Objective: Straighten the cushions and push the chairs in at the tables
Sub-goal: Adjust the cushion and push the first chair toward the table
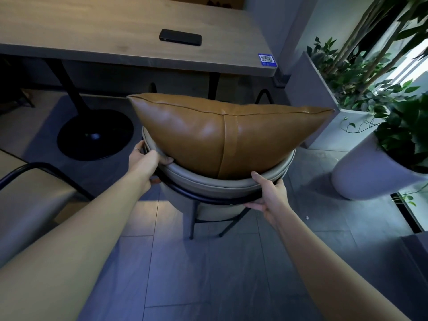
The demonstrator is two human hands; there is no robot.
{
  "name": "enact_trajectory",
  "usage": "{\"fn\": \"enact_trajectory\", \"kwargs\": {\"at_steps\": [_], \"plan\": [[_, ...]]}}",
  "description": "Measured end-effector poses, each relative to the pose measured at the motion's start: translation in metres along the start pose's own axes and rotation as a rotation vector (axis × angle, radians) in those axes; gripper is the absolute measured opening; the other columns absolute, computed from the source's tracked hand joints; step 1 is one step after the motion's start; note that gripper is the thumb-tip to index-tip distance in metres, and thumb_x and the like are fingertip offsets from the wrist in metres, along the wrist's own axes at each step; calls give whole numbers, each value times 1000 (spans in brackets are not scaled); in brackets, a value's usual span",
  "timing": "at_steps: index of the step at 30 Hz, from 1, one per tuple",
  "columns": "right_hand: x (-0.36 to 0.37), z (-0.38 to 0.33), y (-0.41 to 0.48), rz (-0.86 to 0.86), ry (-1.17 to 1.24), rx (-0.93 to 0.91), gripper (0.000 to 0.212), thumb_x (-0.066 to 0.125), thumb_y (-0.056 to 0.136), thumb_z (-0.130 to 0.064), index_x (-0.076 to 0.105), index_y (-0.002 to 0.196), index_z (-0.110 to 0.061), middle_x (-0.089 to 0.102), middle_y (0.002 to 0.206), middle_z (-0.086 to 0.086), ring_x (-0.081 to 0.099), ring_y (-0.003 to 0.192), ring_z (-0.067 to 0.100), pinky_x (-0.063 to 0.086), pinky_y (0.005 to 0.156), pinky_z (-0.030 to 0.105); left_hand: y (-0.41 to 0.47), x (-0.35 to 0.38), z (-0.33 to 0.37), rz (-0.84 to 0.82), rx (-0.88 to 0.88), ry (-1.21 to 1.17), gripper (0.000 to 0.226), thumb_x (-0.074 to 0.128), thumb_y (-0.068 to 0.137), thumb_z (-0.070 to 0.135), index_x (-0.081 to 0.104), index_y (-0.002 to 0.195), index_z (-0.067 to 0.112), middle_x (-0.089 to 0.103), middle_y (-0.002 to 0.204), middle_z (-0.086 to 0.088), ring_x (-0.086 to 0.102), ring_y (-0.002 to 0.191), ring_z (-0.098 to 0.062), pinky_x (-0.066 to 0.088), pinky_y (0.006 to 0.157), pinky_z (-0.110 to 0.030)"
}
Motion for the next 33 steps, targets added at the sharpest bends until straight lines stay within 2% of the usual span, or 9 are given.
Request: {"fn": "enact_trajectory", "kwargs": {"at_steps": [7,10,12,17,22,26,28,30,33], "plan": [[14,-11,11,-6,10,14,112,87,72,-34,21,162,-25,48,155,8,57,131,46,64,72,62,20,0,6,55,-2,1,89,82,67,0,48,139,38,60,137,-6,61,117,-37,59,85,-54],[21,-18,17,-7,4,14,116,88,69,-35,20,162,-26,45,157,7,56,132,43,64,72,61,28,3,10,88,-2,1,89,86,52,11,52,129,40,65,132,-5,65,113,-35,61,84,-56],[26,-24,23,-10,-5,15,112,88,74,-34,20,162,-25,45,157,7,56,132,42,65,72,60,35,5,13,112,19,6,92,86,48,16,54,131,39,66,130,-3,66,111,-33,61,83,-56],[40,-35,39,-29,-17,29,115,88,73,-37,16,162,-28,42,160,5,58,130,43,65,71,57,51,12,22,160,72,6,90,89,63,17,54,144,34,61,141,-3,62,120,-30,61,87,-53],[45,-33,42,-65,-12,50,119,88,74,-41,10,163,-31,41,161,4,58,131,40,65,73,54,58,14,24,176,54,25,95,87,58,20,54,145,37,63,137,-3,64,117,-33,61,85,-52],[44,-35,39,-81,-40,58,119,87,80,-42,3,163,-32,37,164,6,56,134,40,64,76,54,47,17,17,234,78,96,79,81,73,33,50,146,36,62,139,-2,63,117,-32,61,69,-41],[41,-38,36,-88,-105,59,125,85,80,-47,-8,163,-35,33,167,7,55,135,40,63,84,55,37,20,10,291,61,127,72,76,83,39,45,148,34,58,144,-3,62,120,-34,57,60,-36],[38,-39,35,-103,-166,68,130,83,81,-52,-18,162,-35,29,169,6,52,138,40,60,92,58,27,26,-1,283,0,86,77,73,87,41,37,154,33,55,148,-7,60,121,-37,59,66,-41],[31,-42,31,-134,-231,84,126,82,81,-55,-12,163,-34,38,164,9,59,130,40,58,93,61,12,45,-21,139,-98,24,100,82,81,35,22,160,34,46,156,-9,54,127,-42,56,86,-50]]}}
Point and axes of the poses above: each hand's wrist, its own y-axis towards the middle knuckle, its own x-axis out of the palm, z = x × y, the point moved 8 cm from there along y, towards the middle knuckle
